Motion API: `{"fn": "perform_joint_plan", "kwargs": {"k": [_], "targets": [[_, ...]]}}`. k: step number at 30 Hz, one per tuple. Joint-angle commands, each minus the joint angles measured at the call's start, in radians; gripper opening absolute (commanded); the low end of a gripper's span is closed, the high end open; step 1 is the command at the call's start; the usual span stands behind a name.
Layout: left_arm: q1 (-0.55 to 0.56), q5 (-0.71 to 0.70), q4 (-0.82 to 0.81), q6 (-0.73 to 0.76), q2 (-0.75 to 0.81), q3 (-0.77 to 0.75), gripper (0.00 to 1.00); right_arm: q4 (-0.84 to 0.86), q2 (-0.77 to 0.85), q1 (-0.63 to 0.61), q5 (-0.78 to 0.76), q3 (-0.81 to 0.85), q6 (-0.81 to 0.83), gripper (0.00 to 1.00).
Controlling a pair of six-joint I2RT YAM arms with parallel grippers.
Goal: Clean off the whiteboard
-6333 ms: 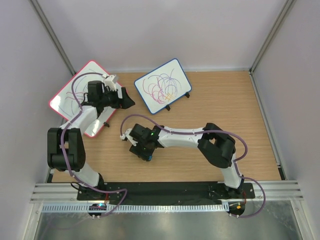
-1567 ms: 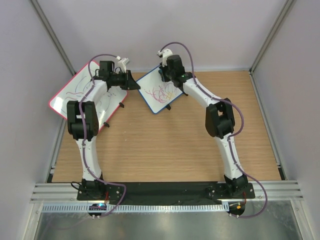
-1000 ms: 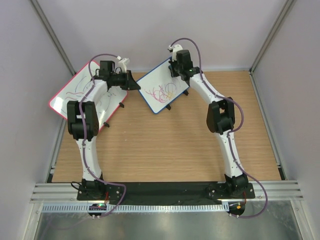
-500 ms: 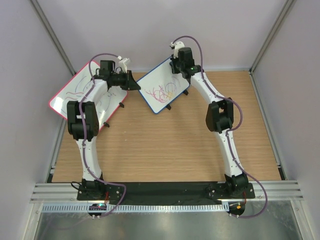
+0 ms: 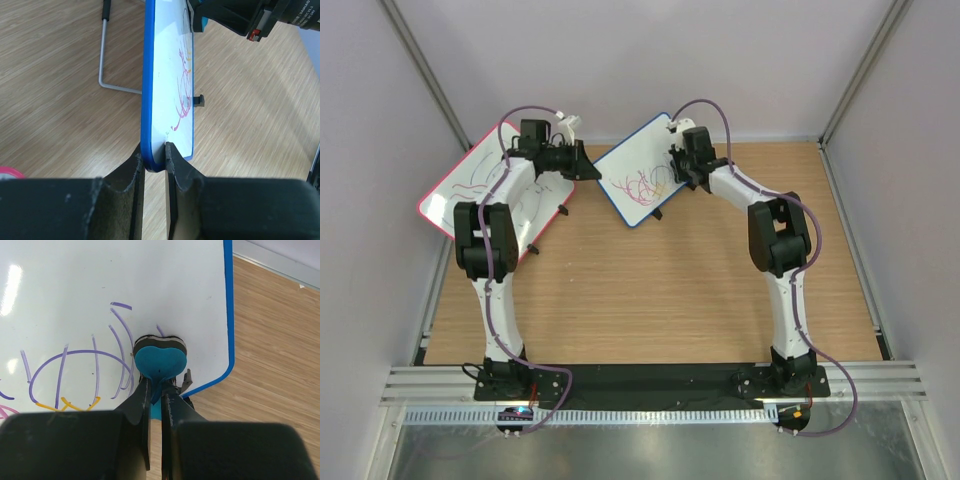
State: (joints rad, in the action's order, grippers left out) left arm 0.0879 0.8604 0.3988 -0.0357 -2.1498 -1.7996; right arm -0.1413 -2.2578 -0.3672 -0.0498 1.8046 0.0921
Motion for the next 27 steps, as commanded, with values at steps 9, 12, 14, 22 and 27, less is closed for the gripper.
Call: {"fn": "perform_joint_plan", "kwargs": {"k": [9,12,14,22,27], "targets": [[0.041,-0.032,0.028,0.120,0.007,-0.029,0.00,-0.090,-0.069,-0.074,0.102,0.219,-0.064,0.01],[0.044,-0.032,0.029,0.119,0.002,-0.037,0.00,-0.089,-0.104,-0.116,0.117,0.255,-0.078,0.01],[0.044,-0.032,0.031,0.119,0.002,-0.037,0.00,-0.090,-0.121,-0.151,0.126,0.288,-0.086,0.01],[0.044,-0.032,0.037,0.125,0.008,-0.037,0.00,-0.011,-0.091,-0.110,-0.007,0.259,-0.234,0.01],[0.044,-0.032,0.038,0.126,0.007,-0.044,0.00,0.046,-0.059,0.016,-0.058,0.124,-0.397,0.01]]}}
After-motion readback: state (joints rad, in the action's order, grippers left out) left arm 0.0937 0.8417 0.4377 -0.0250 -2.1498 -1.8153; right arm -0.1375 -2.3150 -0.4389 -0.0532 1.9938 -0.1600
